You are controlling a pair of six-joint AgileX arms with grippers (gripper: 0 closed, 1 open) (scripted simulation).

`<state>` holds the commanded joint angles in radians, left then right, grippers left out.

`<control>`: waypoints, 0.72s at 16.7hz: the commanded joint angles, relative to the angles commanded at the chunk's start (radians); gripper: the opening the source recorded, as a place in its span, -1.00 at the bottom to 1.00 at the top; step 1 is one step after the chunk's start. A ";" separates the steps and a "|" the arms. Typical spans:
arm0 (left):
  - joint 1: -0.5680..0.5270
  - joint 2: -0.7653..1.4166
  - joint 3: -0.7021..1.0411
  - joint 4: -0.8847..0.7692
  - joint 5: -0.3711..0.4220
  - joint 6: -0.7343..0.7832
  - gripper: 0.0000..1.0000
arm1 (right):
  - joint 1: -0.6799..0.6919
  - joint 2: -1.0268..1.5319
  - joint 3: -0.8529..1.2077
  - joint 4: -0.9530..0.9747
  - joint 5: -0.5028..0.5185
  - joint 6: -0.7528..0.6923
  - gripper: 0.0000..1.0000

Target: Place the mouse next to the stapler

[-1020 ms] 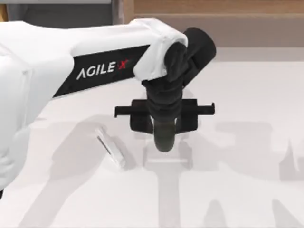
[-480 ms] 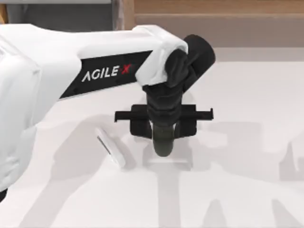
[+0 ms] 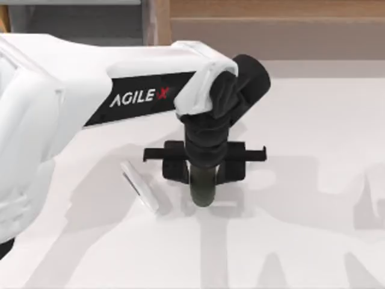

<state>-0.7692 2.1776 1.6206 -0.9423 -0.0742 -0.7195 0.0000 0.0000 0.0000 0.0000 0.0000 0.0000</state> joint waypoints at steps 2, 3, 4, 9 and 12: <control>0.000 0.000 0.000 0.000 0.000 0.000 -0.40 | 0.000 0.000 0.000 0.000 0.000 0.000 1.00; 0.000 0.000 0.000 0.000 0.000 0.000 -0.25 | 0.000 0.000 0.000 0.000 0.000 0.000 1.00; 0.000 0.000 0.000 0.000 0.000 0.000 -0.10 | 0.000 0.000 0.000 0.000 0.000 0.000 1.00; 0.000 0.000 0.000 0.000 0.000 0.000 0.66 | 0.000 0.000 0.000 0.000 0.000 0.000 1.00; 0.000 0.000 0.000 0.000 0.000 0.000 1.00 | 0.000 0.000 0.000 0.000 0.000 0.000 1.00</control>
<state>-0.7692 2.1776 1.6206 -0.9423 -0.0742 -0.7195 0.0000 0.0000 0.0000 0.0000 0.0000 0.0000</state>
